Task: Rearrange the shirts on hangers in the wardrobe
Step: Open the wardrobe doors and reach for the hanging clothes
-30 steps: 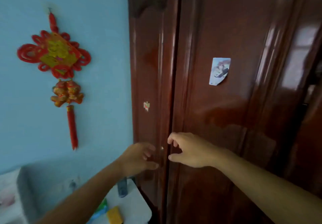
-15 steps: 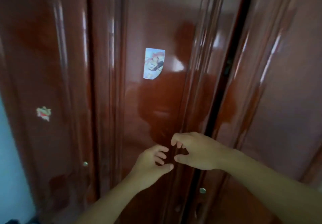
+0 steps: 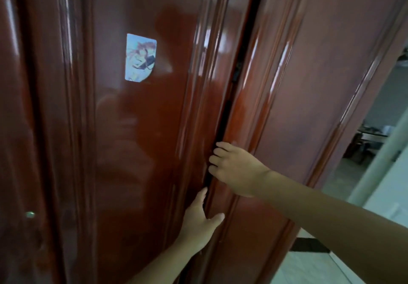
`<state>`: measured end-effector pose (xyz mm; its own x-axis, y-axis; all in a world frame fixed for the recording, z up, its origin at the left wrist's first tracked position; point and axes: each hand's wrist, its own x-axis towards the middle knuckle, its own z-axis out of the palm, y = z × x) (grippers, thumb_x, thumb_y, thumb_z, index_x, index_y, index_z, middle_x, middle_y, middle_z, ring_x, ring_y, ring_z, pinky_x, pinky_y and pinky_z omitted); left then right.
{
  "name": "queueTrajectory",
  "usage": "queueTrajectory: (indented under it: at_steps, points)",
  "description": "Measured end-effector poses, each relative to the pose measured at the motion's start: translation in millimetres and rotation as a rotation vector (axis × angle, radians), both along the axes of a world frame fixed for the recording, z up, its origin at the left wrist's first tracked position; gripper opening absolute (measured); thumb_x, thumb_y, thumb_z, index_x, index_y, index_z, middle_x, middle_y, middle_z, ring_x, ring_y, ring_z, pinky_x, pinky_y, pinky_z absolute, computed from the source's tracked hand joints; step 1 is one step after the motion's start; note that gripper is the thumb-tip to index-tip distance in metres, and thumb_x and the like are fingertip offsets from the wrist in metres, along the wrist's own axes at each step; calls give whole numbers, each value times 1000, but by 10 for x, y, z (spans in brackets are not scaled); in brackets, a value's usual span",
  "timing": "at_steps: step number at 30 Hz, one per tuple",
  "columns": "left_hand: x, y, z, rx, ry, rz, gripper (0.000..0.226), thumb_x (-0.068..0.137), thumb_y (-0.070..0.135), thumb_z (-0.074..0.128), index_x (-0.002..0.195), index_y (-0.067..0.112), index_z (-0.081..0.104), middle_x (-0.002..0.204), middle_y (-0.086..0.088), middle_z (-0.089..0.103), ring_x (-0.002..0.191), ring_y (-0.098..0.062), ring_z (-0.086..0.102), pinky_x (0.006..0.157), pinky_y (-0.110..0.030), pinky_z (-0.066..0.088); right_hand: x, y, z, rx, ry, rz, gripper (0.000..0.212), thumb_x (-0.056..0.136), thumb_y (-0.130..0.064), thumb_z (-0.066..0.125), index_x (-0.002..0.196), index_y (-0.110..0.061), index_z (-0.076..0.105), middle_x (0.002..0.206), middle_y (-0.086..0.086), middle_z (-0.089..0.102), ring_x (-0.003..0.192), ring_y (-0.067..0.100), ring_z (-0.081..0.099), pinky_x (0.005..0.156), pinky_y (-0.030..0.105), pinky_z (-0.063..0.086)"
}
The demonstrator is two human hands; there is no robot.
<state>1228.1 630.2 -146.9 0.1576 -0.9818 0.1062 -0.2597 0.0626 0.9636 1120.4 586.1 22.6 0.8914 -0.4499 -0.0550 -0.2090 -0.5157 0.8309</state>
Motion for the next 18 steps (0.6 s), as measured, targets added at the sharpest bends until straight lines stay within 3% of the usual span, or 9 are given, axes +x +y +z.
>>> queueTrajectory:
  at_steps: [2, 4, 7, 10, 12, 14, 18]
  points:
    - [-80, -46, -34, -20, 25, 59, 78, 87, 29, 70, 153, 25, 30, 154, 4, 38, 141, -13, 37, 116, -36, 32, -17, -10, 29, -38, 23, -23, 44, 95, -27, 51, 137, -15, 53, 136, 6, 52, 128, 30, 44, 123, 47, 13]
    - [-142, -74, -44, -53, 0, 135, 67, 90, 28, 67, 150, 20, 39, 149, 1, 46, 136, -14, 44, 113, -38, 38, 6, 19, 15, -92, 58, -34, 43, 96, -27, 51, 136, -13, 54, 136, 8, 51, 127, 32, 43, 121, 48, 15]
    - [-180, -61, -16, -69, -67, 214, 50, 89, 31, 68, 136, 18, 57, 128, 2, 61, 115, -14, 60, 94, -39, 53, 19, 91, -9, -125, 76, -36, 37, 96, -27, 54, 130, -13, 58, 131, 9, 52, 121, 32, 44, 117, 47, 23]
    - [-196, 49, -19, -97, -112, 227, 24, 86, 29, 72, 109, 23, 71, 98, 10, 65, 80, 7, 63, 61, -10, 51, -63, 203, 19, -95, 41, 11, 32, 95, -27, 54, 124, -16, 61, 123, 7, 54, 115, 30, 46, 114, 44, 27]
    - [-220, 161, -60, -115, -98, 213, 14, 83, 28, 75, 97, 27, 72, 89, 12, 67, 75, 13, 61, 52, -6, 45, -168, 314, -1, -77, 14, 48, 30, 93, -26, 55, 120, -16, 63, 119, 6, 56, 112, 29, 46, 113, 43, 27]
    - [-271, 288, -120, -115, -74, 164, 16, 82, 30, 75, 97, 27, 71, 88, 11, 72, 76, 7, 65, 58, -11, 50, -309, 443, -35, -80, -2, 76, 30, 91, -24, 56, 118, -15, 65, 117, 6, 58, 111, 29, 48, 114, 44, 26]
    - [-400, 577, -187, -128, -27, 57, 19, 84, 28, 75, 101, 23, 72, 90, 9, 76, 86, -5, 71, 79, -34, 59, -597, 708, -95, -85, -9, 116, 31, 92, -18, 50, 119, -10, 64, 114, 8, 62, 111, 30, 54, 118, 46, 21]
